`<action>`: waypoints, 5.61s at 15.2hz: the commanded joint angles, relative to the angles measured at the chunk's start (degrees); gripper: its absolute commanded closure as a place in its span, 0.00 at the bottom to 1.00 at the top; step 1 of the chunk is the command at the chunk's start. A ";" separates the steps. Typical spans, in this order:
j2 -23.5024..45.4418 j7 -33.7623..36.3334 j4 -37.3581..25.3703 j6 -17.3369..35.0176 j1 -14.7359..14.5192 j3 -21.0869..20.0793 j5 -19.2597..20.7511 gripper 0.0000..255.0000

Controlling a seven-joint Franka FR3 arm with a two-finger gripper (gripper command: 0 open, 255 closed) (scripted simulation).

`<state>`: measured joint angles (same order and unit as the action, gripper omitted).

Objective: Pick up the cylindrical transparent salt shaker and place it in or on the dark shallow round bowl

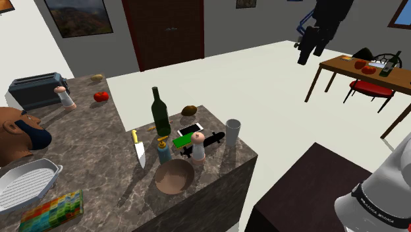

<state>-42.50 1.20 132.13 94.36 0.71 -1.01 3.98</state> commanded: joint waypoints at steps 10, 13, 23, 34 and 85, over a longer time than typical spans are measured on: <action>13.65 6.66 0.99 11.93 -1.77 -5.84 -1.52 0.00; 19.11 8.96 0.04 15.51 -2.19 -7.71 -1.41 0.00; 39.54 17.43 -7.64 24.68 -3.58 -12.91 2.16 0.00; 64.14 26.19 -24.13 28.01 -8.17 -14.14 9.45 0.00; 71.95 26.97 -36.96 21.06 -10.95 -14.16 10.32 1.00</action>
<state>29.89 28.41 95.32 115.98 -10.38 -15.13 14.44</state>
